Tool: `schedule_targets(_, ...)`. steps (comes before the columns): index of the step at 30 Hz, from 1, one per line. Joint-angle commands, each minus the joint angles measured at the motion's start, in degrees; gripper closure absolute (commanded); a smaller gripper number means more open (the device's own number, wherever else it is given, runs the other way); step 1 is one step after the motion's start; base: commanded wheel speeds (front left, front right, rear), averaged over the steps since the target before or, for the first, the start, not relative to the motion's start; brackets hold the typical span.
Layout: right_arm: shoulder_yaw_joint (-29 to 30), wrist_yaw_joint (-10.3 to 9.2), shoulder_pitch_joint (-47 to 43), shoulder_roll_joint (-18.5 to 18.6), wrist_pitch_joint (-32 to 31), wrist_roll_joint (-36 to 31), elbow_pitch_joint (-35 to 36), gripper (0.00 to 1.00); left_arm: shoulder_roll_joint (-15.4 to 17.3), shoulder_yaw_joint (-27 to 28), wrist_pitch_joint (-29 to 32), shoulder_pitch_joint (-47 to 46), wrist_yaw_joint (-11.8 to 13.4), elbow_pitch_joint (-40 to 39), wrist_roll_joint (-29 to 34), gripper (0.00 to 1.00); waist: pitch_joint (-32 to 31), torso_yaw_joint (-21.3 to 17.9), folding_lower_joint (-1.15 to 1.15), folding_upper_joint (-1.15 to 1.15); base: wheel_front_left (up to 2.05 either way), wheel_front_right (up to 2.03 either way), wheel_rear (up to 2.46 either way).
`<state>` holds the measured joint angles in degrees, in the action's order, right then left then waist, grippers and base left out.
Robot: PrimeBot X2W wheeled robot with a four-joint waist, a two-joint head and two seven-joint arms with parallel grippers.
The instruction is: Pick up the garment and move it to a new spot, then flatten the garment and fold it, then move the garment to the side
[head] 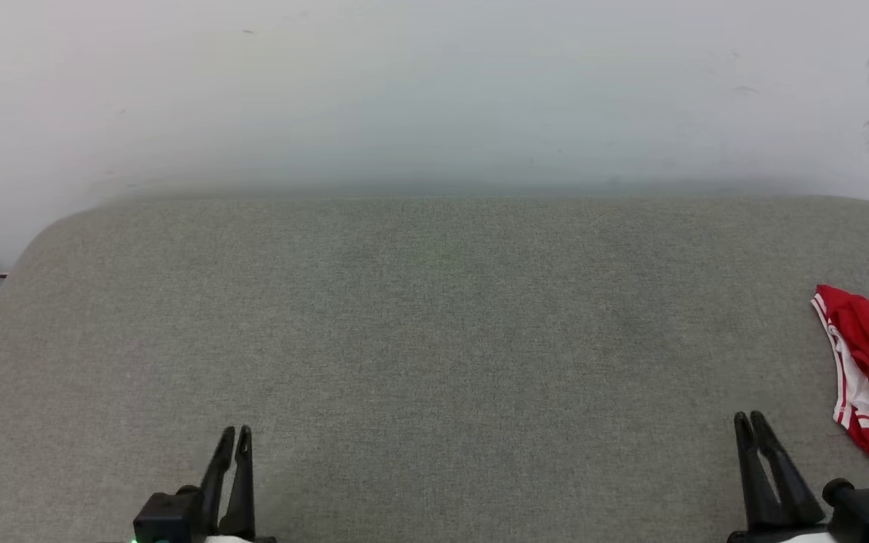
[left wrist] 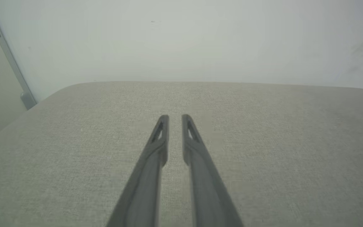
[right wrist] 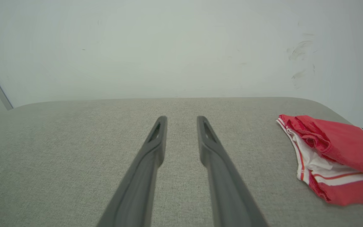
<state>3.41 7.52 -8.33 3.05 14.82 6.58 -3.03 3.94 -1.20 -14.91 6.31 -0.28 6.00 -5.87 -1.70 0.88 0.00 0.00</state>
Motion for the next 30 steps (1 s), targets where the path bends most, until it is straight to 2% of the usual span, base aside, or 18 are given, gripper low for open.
schedule_targets(1, -0.12, 0.00, 0.02, 0.00, -0.09, 0.44, -0.42, 1.00, -0.08, 0.10, 0.28, 0.11, -0.04, 0.57, -0.41, 1.00, 0.01, 0.00, 0.00, 0.00, 0.00, 0.00, 0.00)
schedule_targets(17, -0.50, -0.01, 3.14, 0.81, -3.71, 19.37, -2.52, 1.00, -0.27, 1.80, 4.80, -2.72, -1.57, 2.15, -18.48, 1.00, 0.25, -0.12, 0.00, 0.00, 0.00, 0.00, 0.00)
schedule_targets(30, -0.55, -0.01, 5.15, 1.17, -6.19, 31.20, -3.88, 1.00, -0.40, 2.79, 7.58, -4.45, -2.54, 3.06, -30.05, 1.00, 0.43, -0.20, 0.00, 0.00, 0.00, 0.00, 0.00)
